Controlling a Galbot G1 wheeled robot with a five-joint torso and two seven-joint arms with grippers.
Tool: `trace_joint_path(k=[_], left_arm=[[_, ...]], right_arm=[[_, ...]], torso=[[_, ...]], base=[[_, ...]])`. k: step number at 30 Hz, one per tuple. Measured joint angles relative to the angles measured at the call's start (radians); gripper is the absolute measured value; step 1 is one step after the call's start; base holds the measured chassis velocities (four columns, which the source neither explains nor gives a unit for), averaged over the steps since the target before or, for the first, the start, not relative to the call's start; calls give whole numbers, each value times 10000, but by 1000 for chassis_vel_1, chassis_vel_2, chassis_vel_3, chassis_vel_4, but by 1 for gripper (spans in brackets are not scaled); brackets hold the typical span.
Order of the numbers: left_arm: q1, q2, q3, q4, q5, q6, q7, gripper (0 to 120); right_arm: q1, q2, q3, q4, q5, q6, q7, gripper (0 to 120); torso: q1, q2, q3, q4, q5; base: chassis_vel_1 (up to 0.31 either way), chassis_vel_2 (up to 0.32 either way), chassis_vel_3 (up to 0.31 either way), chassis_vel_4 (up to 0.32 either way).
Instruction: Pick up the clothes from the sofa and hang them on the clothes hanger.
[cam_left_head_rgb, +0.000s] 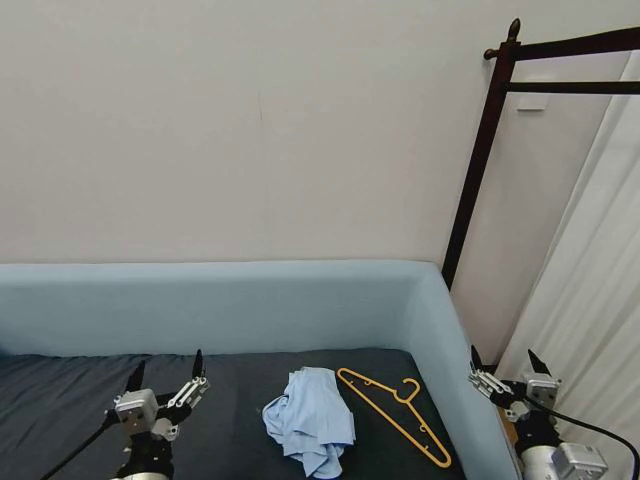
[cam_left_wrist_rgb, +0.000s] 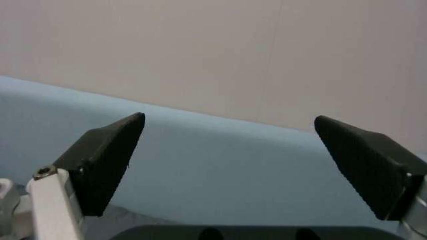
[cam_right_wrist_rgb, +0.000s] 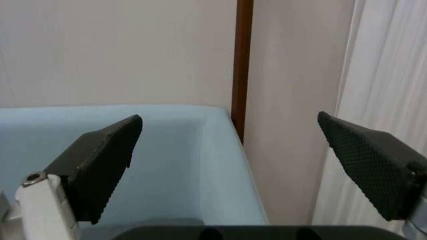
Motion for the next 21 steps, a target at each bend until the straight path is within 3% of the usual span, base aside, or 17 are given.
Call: trace_joint_path(k=[3, 21], left_arm=[[29, -70, 12, -14, -264, -317, 250, 100], [275, -277, 53, 46, -3, -366, 462, 100]], right_arm=[[13, 31, -34, -217, -87, 605, -79, 100], [-139, 70, -7, -205, -211, 927, -352, 100]], torso=[[0, 0, 0, 1, 1], [0, 0, 0, 0, 0]], base=[[0, 0, 0, 0], [0, 0, 0, 0]])
